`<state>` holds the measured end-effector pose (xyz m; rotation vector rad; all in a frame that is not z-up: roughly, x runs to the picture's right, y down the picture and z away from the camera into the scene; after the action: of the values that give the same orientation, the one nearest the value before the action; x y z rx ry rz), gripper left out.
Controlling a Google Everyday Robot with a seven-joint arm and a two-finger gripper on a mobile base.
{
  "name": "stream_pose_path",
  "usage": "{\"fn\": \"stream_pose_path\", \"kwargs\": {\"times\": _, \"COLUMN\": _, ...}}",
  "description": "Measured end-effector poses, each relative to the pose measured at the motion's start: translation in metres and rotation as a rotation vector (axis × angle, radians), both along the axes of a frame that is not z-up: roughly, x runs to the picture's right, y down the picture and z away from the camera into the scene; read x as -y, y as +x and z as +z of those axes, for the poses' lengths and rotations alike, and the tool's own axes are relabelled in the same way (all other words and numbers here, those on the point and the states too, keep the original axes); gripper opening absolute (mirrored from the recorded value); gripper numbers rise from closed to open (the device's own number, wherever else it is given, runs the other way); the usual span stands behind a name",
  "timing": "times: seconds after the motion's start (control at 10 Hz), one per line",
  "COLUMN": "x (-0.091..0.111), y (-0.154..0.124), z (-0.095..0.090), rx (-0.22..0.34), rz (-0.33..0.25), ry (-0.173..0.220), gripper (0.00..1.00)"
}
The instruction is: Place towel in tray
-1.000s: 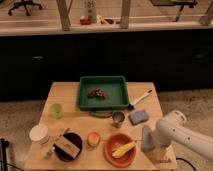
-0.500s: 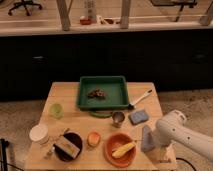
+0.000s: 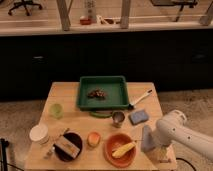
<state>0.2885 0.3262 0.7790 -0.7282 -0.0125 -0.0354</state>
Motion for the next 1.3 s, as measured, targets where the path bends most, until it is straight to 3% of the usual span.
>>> {"fn": "stream_pose_path", "kwargs": {"times": 0.5, "x": 0.003, "y": -0.001, "z": -0.004, "rx": 0.000, "rz": -0.019, "ry": -0.006, "gripper": 0.77}}
{"fn": "stream_pose_path", "kwargs": {"times": 0.8, "x": 0.010, "y": -0.025, "z": -0.009, "rx": 0.029, "rz": -0.064, "ry": -0.015, "gripper": 0.77}}
{"fn": "stream_pose_path", "kwargs": {"times": 1.3, "x": 0.010, "y": -0.019, "z": -0.012, "rx": 0.039, "rz": -0.066, "ry": -0.019, "gripper": 0.77}}
